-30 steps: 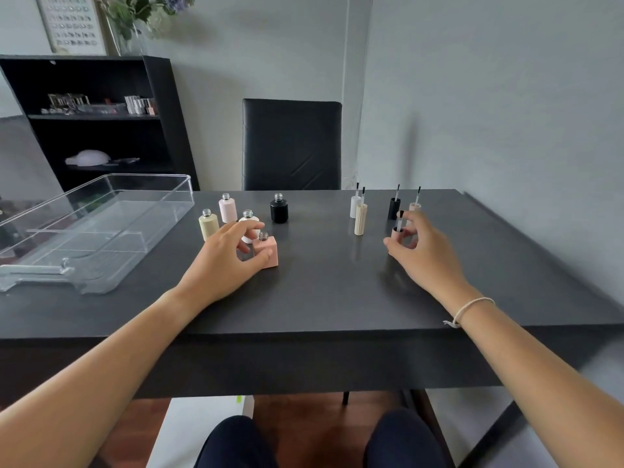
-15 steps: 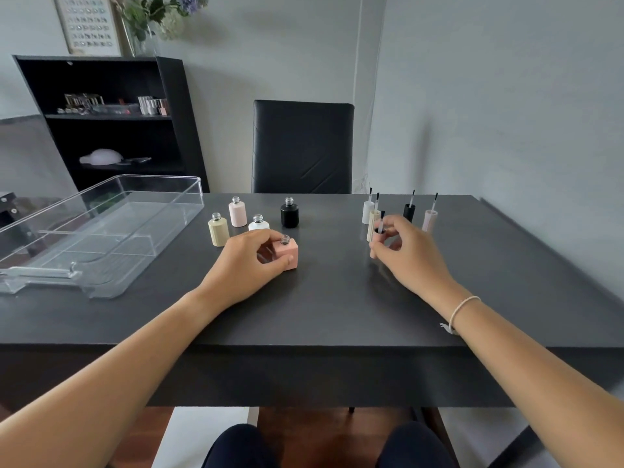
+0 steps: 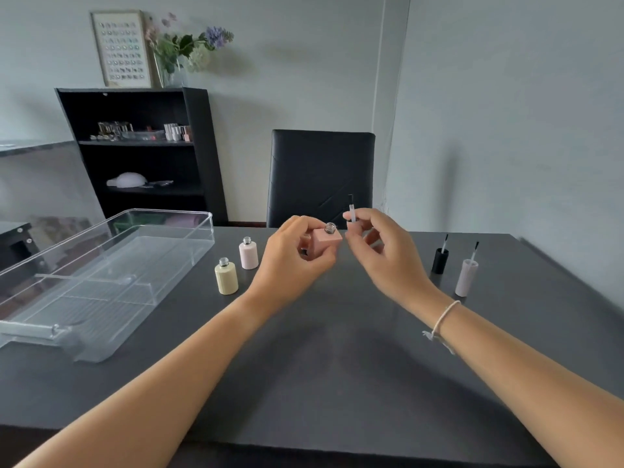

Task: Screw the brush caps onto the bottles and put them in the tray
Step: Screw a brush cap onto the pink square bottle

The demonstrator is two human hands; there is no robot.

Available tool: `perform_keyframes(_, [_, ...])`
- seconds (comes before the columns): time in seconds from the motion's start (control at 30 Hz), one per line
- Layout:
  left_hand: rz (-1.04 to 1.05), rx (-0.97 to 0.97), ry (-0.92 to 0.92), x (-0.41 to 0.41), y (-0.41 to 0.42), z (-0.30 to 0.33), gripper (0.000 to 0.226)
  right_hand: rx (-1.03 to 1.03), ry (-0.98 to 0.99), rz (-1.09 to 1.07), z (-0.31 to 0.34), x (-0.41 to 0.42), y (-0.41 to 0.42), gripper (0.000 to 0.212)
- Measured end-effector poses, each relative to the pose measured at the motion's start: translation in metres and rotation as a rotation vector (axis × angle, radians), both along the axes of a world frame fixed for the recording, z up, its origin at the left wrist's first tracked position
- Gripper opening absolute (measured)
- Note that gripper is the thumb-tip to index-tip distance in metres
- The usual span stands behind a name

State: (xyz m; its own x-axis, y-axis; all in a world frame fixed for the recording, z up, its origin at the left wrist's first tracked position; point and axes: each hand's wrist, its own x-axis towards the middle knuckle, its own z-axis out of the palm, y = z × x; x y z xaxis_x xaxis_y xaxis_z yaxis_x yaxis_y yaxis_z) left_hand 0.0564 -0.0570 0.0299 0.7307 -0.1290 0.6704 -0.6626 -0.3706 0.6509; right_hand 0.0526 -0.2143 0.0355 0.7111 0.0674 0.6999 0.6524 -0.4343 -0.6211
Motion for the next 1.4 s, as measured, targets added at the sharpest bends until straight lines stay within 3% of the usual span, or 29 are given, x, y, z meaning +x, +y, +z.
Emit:
perform_keyframes(0.23, [0.059, -0.057, -0.054, 0.017, 0.005, -0.002, 0.034, 0.083, 0.034, 0.147, -0.001, -0.005, -0.013, 0.031])
perform_keyframes(0.37, [0.049, 0.021, -0.108, 0.018, 0.009, -0.004, 0.024, 0.084, 0.064, 0.143, 0.003, -0.007, -0.02, 0.024])
perform_keyframes(0.63, [0.064, 0.036, -0.125, 0.018, 0.016, -0.006, 0.026, 0.157, 0.042, 0.128, 0.005, -0.008, -0.02, 0.012])
perform_keyframes(1.4, [0.05, 0.101, -0.146, 0.021, 0.015, -0.013, 0.027, 0.116, 0.07, 0.057, 0.004, -0.008, -0.019, 0.006])
